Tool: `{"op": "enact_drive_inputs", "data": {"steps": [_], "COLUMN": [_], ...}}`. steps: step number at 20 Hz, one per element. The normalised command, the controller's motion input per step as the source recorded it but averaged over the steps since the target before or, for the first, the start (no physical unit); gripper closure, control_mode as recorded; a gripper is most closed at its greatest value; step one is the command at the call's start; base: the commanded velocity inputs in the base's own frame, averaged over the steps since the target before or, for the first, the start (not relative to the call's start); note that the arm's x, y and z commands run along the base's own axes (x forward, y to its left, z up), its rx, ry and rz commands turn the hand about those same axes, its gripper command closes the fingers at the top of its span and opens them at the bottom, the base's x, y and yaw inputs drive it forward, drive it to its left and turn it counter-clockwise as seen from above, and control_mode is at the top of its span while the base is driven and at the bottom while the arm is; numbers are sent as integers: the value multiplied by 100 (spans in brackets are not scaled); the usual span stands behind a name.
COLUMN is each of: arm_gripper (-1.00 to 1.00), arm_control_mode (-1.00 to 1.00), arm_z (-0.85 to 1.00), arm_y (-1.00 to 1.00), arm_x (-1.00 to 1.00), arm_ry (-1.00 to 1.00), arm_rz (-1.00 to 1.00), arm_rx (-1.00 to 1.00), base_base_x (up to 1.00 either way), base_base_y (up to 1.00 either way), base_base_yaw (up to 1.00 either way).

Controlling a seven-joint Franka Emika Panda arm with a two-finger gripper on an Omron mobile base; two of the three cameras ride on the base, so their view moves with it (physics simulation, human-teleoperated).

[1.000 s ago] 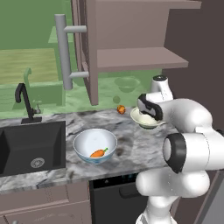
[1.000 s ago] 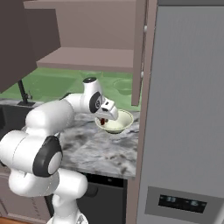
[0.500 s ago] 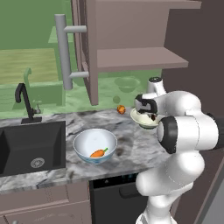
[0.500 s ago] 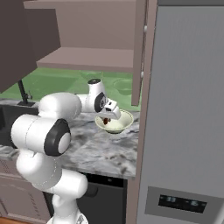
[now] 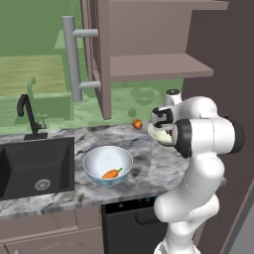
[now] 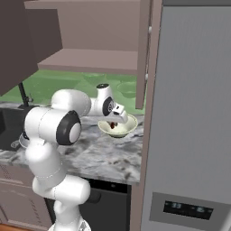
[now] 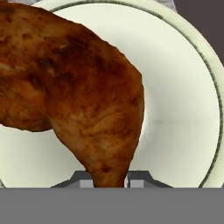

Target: Pick both bowls and place them on the counter. Then place the chicken drumstick in one bowl and place the carrot in the other bowl.

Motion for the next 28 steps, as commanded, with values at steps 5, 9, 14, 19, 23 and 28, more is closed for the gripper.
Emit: {"op": "enact_drive_inputs", "data": {"steps": [5,9,14,19,23,28], "arm_gripper": [100,100,100,100,100,-100], "arm_control_mode": [-100,-100,-100,-100,-100,-100], "arm_z": [-30,-26,-18,-17,-18,-12], "arm_y": [-10,-4,-1,-1,-1,-4], "arm_x": [28,26,9,6,7,3], "arm_ry": [5,6,4,5,5,4], "arm_rz": [3,2,2,1,1,1], "arm_rx": [0,0,0,0,0,1], "base_base_x": [0,0,0,0,0,0], "base_base_y": [0,0,0,0,0,0], "base_base_yaw": [0,0,0,0,0,0]}}
